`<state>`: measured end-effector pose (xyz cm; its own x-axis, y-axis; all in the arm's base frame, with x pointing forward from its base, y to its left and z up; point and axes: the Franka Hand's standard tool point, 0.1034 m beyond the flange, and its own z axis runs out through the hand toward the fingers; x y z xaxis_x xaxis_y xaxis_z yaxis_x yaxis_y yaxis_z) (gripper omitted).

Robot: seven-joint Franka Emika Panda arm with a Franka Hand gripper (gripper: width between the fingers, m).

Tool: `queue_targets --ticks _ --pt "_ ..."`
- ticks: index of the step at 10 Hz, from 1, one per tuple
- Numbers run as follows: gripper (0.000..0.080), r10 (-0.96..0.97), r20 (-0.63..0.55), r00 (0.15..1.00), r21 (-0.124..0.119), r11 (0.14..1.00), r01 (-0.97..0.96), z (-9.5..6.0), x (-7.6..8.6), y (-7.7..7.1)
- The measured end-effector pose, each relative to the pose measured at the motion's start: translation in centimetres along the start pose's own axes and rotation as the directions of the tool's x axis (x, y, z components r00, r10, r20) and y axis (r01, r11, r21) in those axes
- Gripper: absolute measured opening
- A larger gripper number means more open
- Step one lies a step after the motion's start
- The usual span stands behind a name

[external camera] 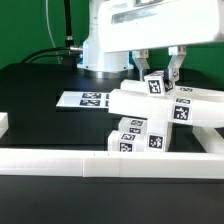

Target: Assemble chair

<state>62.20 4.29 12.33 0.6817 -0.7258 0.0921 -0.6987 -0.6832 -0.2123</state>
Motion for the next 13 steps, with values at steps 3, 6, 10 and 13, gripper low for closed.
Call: queue_targets --ticks 3,6,10,13 --pt "0.0605 -0.074 0.004 0.997 -0.016 0.997 0.074 0.1 -0.5 -0.3" --pt "0.0647 -0.364 0.006 0.931 -0.025 0.931 0.364 0.1 -0.9 -0.7" --pt "0.0649 -0.62 0.014 0.785 -0.028 0.784 0.62 0.1 -0.9 -0.7" --pt "0.0649 -0.731 0.033 0.682 -0.024 0.681 0.731 0.0 -0.5 -0.2"
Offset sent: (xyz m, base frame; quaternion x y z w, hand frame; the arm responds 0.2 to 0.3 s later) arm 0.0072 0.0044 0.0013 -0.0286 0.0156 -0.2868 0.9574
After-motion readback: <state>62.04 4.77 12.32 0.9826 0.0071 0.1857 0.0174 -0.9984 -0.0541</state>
